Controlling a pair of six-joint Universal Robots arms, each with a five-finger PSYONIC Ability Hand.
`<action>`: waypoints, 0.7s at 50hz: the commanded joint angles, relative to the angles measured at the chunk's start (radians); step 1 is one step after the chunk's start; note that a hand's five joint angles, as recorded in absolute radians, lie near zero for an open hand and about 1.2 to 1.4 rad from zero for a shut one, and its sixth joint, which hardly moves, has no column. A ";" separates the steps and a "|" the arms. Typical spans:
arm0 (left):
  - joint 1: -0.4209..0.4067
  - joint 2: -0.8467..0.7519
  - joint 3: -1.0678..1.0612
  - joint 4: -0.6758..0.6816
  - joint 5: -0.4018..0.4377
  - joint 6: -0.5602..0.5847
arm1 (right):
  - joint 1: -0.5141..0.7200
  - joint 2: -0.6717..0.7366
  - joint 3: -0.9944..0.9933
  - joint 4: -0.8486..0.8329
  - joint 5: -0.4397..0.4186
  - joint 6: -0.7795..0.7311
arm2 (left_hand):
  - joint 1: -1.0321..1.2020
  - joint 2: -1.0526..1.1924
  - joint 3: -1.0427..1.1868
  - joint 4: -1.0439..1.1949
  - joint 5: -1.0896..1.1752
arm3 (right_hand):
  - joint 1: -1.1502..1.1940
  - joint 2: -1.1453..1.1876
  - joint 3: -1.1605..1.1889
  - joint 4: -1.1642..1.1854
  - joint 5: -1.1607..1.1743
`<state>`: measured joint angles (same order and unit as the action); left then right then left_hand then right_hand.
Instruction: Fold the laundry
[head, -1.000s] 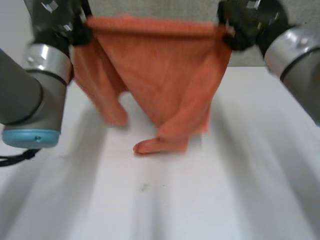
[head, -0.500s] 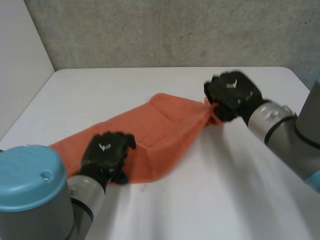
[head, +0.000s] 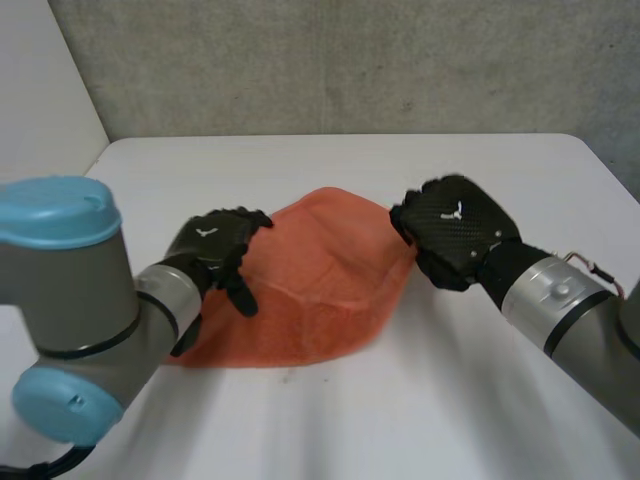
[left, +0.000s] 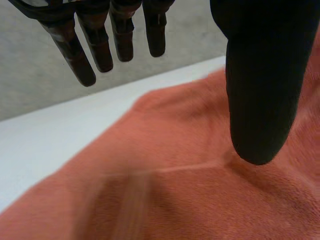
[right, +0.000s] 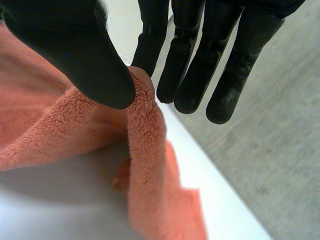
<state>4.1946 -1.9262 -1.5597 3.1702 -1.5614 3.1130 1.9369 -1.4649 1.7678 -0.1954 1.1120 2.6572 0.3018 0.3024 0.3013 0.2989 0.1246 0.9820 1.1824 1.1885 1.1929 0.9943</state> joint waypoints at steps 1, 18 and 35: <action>0.004 -0.151 0.112 -0.046 0.057 0.055 | -0.004 -0.127 -0.024 -0.012 -0.023 0.127 | 0.176 0.175 0.176 0.179 0.179 | 0.414 0.214 0.208 0.203 0.227; 0.015 -0.309 0.216 -0.050 0.060 0.210 | -0.004 -0.218 -0.034 -0.015 -0.052 0.171 | 0.458 0.457 0.458 0.461 0.460 | 0.414 0.214 0.208 0.203 0.227; 0.038 -0.220 0.170 -0.050 0.006 0.199 | -0.009 -0.201 -0.142 -0.007 0.031 0.168 | 1.094 1.094 1.095 1.097 1.097 | 0.414 0.214 0.208 0.203 0.227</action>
<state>4.2113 -2.1854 -1.3789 3.1199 -1.5416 3.3173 1.9301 -1.6820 1.6438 -0.2066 1.1046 2.8318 1.1589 1.1847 1.1836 1.1826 1.0019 0.9820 1.1824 1.1887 1.1930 0.9943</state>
